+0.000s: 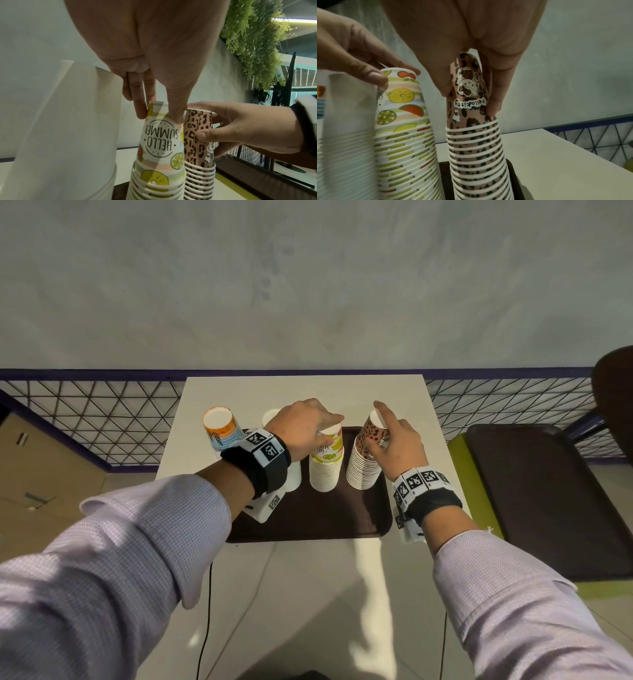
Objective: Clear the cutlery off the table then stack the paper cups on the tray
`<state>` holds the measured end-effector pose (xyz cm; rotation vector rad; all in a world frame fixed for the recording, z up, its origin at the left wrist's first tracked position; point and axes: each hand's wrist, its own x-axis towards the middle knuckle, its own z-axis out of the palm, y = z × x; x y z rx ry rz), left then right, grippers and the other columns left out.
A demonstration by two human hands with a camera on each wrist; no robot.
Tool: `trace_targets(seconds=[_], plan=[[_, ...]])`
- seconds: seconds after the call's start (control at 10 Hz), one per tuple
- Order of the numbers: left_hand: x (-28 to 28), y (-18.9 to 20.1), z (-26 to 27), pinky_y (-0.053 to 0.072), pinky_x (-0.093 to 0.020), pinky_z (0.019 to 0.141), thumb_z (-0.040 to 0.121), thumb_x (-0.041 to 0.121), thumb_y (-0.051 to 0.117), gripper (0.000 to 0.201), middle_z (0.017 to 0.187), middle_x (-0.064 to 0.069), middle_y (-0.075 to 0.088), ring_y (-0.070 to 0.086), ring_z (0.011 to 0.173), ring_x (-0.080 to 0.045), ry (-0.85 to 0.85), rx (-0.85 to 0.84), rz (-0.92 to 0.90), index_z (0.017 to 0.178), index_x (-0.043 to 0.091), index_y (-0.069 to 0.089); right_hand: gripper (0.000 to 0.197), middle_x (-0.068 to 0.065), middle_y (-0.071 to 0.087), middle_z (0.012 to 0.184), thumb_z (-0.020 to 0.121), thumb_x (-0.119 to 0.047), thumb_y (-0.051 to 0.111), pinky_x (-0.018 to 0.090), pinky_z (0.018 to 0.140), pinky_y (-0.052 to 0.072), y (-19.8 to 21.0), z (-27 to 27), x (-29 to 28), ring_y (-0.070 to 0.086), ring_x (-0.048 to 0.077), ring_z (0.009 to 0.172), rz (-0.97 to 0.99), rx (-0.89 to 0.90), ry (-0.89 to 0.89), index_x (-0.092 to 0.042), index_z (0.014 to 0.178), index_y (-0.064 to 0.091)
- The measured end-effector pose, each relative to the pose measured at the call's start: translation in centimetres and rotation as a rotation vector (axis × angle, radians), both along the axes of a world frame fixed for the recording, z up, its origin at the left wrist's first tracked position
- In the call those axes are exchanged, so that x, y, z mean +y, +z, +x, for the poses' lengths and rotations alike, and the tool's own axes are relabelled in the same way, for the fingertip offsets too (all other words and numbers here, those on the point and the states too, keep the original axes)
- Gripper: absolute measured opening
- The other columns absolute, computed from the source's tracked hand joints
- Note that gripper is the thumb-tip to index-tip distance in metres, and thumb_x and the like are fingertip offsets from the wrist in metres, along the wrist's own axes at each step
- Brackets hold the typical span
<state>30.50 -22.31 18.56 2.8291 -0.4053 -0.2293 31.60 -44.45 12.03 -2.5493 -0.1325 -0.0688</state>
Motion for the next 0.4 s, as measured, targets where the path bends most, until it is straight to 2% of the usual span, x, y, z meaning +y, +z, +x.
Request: trace_targets(seconds=[0.2, 0.3, 0.4], plan=[[-0.2, 0.2, -0.1, 0.05, -0.043, 0.105, 0.097, 0.034, 0.068, 0.061, 0.149, -0.004, 0.051, 0.054, 0.131, -0.028, -0.002, 0.027, 0.007, 0.154, 0.036, 0.045, 0.082, 0.014, 0.057, 0.131, 0.092, -0.031, 0.069, 0.043, 0.091, 0.054, 0.4, -0.2, -0.1, 0.062, 0.036, 0.115, 0.003, 0.032, 0.008, -0.043, 0.157, 0.02], [-0.3, 0.8, -0.8, 0.047, -0.045, 0.11, 0.095, 0.04, 0.069, 0.07, 0.158, -0.006, 0.042, 0.049, 0.138, -0.031, -0.005, 0.008, 0.02, 0.157, 0.04, 0.036, 0.091, 0.014, 0.054, 0.135, 0.091, -0.034, 0.07, 0.044, 0.092, 0.054, 1.5, -1.1, 0.2, 0.062, 0.035, 0.117, 0.043, 0.026, 0.018, -0.047, 0.157, 0.009], [0.4, 1.4, -1.4, 0.042, -0.046, 0.113, 0.093, 0.049, 0.068, 0.072, 0.163, -0.006, 0.034, 0.046, 0.142, -0.03, 0.038, -0.091, -0.014, 0.157, 0.045, 0.033, 0.094, 0.013, 0.052, 0.141, 0.09, -0.033, 0.07, 0.042, 0.094, 0.052, 1.9, -2.0, -0.5, 0.061, 0.033, 0.118, 0.087, -0.043, -0.008, -0.043, 0.159, 0.008]])
